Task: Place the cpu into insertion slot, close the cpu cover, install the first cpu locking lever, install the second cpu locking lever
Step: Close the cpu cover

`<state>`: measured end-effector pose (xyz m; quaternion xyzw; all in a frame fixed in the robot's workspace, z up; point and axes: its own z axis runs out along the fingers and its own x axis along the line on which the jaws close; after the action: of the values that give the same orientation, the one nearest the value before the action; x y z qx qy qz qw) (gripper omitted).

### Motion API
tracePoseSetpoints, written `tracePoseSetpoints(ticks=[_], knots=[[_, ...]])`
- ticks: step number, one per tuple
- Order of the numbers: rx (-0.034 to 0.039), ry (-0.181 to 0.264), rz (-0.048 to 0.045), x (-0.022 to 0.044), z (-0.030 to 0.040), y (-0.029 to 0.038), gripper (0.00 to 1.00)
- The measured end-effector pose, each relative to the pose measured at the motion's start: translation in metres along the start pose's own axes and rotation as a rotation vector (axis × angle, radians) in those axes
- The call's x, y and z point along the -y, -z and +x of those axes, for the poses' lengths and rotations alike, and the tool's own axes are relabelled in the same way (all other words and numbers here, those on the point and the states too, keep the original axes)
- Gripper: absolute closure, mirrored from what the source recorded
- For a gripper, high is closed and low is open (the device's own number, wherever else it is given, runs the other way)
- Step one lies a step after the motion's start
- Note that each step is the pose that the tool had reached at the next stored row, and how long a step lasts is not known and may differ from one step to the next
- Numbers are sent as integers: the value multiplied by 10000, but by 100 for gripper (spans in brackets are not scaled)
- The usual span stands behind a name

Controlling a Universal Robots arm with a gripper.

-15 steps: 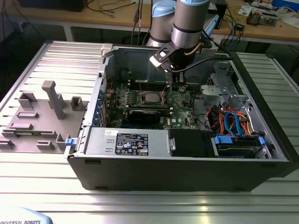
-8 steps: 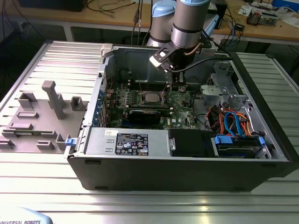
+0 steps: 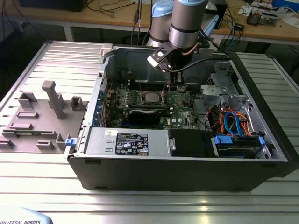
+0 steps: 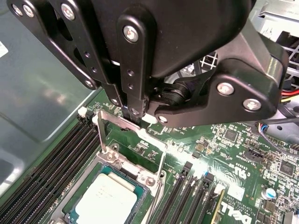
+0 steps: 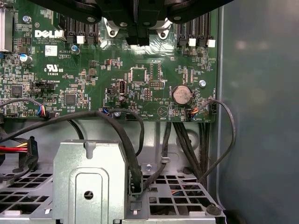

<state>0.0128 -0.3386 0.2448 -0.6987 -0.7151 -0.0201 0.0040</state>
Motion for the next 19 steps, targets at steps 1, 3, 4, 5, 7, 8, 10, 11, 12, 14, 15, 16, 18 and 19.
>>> tracePoseSetpoints(ticks=[1,3,4,5,7,8,10,11,12,14,15,16,18,19], knots=[[0,1,0,3,0,0,89],[0,0,0,8,0,0,89],[0,2,0,8,0,0,89],[0,0,0,19,1,0,89],[0,1,0,29,1,1,89],[0,0,0,29,1,1,89],[0,0,0,31,1,1,89],[0,0,0,32,1,1,89],[0,-1,-1,33,1,1,89],[1,0,0,37,1,1,89],[0,0,0,42,1,1,89],[0,0,0,49,1,1,89],[0,0,0,68,2,1,89],[0,0,0,77,2,2,89]])
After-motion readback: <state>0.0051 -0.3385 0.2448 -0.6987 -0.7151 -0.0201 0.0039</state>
